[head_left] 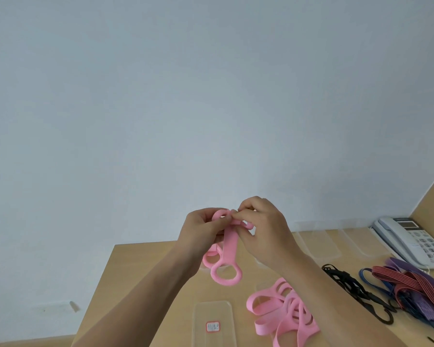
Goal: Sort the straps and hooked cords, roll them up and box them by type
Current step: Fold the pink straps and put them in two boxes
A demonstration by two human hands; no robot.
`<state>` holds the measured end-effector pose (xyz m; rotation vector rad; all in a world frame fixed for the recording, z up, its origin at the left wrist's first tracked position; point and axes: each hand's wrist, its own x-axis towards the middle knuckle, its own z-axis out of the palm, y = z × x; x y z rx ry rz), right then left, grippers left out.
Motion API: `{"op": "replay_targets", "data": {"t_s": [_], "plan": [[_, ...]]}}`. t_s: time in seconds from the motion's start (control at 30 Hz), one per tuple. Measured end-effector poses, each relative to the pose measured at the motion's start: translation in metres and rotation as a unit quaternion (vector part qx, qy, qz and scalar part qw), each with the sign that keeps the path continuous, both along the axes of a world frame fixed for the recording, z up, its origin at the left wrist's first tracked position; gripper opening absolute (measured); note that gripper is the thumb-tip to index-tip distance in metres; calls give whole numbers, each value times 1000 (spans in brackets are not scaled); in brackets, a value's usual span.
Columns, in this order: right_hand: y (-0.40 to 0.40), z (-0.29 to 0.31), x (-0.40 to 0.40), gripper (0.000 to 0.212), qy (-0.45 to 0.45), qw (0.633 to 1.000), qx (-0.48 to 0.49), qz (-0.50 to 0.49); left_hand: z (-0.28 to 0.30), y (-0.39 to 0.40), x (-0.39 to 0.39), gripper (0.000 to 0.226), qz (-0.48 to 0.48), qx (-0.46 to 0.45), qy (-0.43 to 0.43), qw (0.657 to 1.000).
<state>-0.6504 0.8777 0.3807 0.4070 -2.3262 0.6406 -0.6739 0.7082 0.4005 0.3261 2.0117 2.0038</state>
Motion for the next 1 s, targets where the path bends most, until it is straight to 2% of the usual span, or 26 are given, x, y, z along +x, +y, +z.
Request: {"op": "replay_targets", "data": {"t_s": [0.13,0.2,0.33,0.5,0.67,0.77,1.0], "plan": [[-2,0,1,12,-11,1000,-15,8,-3,-1,-2,15,-1,4,13,1000],[-2,1,0,14,-29,998,-55,11,-4,0,-2,19,-2,-3,22,1000],[-3,7,-3,8,-102,981,-165,-4,-10,4,-3,12,6,-12,26,1000],[0,9,-4,2,-185,963,-195,-9,-11,4,-4,20,5,-25,27,999],[0,10,-3,13,-195,958,-208,-20,-11,5,-4,43,1,-22,-8,1000],[2,10,-3,21,-198,956,-213,-35,-11,5,-4,36,-3,-35,-31,999],[0,7,-4,19,-171,961,-212,-40,-11,8,1,26,0,-31,-56,998]]}}
